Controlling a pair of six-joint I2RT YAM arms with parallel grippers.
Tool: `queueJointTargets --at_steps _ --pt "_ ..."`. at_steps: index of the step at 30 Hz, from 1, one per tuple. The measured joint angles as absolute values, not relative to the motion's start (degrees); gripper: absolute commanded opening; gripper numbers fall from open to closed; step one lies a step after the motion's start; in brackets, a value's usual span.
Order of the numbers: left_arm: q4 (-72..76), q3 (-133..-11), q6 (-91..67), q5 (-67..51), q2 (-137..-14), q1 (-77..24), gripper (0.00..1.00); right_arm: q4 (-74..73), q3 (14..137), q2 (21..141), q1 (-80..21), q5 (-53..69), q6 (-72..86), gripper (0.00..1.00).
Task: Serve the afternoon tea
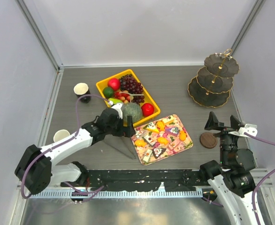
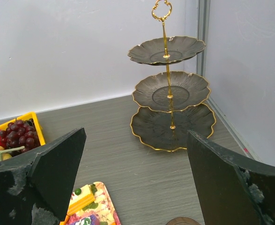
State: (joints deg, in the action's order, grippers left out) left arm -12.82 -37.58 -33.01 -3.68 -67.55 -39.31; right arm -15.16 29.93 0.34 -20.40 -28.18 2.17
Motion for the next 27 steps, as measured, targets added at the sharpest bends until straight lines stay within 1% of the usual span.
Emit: queueJointTargets --at_steps 3,7,19,21,23,27 --pt "-12.1 -40.4 -32.8 -4.1 -71.4 -39.3 0.99 -15.1 29.9 0.3 -20.4 -28.2 2.0 0.95" --pt "-10.8 -47.6 -32.1 -4.9 -80.0 -39.2 0.99 -15.1 29.9 0.4 -20.4 -28.2 1.9 0.96" --pt "-6.7 -80.1 -29.2 -8.5 -106.2 -33.5 0.99 -15.3 29.8 0.3 -20.4 -27.7 1.8 0.95" --pt "-6.0 -81.4 -29.0 -9.1 -107.1 -33.1 0.99 -15.5 29.8 0.4 -20.4 -27.3 1.8 0.95" --pt "-5.8 -79.7 -28.8 -9.0 -104.8 -33.0 0.99 -15.6 29.8 0.3 -20.4 -26.8 1.8 0.95" --pt "-5.8 -71.4 -28.1 -8.6 -94.5 -34.2 0.99 -15.6 29.8 0.3 -20.4 -26.2 1.8 0.95"
